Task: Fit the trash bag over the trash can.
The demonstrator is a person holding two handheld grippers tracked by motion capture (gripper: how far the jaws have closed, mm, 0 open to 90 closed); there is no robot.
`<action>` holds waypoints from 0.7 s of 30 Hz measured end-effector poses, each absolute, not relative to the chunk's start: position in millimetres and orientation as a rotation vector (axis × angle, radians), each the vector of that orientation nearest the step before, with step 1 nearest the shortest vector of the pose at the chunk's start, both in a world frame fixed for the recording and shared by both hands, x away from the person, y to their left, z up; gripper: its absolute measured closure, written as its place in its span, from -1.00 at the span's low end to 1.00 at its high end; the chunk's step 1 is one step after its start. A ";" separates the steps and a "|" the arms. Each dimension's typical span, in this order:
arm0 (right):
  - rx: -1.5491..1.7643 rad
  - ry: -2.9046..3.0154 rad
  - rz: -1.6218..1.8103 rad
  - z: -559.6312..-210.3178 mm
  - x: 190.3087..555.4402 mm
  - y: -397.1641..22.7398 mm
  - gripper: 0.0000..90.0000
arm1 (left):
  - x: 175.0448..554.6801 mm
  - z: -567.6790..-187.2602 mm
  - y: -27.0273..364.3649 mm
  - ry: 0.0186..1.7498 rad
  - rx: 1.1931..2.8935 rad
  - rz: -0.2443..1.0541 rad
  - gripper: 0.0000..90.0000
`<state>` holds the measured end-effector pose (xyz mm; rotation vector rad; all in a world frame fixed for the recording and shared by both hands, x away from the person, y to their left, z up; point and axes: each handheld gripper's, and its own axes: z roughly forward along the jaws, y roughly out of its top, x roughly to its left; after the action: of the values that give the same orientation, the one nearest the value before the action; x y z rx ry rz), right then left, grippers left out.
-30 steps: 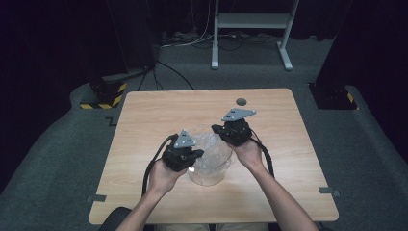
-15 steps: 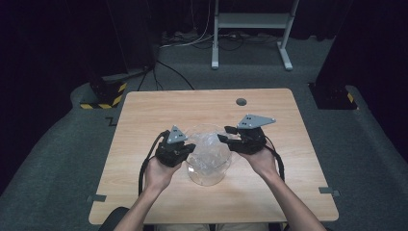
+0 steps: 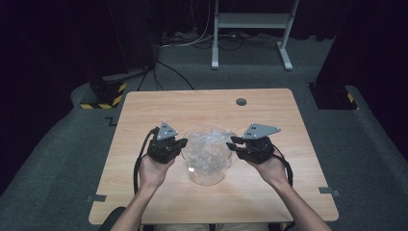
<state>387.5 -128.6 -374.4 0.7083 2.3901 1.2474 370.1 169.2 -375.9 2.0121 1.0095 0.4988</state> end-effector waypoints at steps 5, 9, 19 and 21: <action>0.678 2.366 1.209 -375.4 385.9 -127.4 0.97 | 371.2 -375.2 175.6 1.029 1.988 0.510 1.00; 0.693 2.336 1.211 -374.1 387.1 -130.8 1.00 | 372.4 -375.4 179.6 1.044 1.975 0.526 1.00; 0.765 2.298 1.209 -378.3 395.2 -137.6 1.00 | 379.9 -384.3 188.4 1.096 1.958 0.507 0.99; 0.768 2.293 1.238 -376.6 394.3 -138.8 0.95 | 380.5 -385.0 189.5 1.099 1.950 0.496 0.99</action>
<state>394.3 -138.8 -376.6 0.7680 2.2925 1.2379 380.5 189.5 -385.0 1.9498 1.0992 0.4962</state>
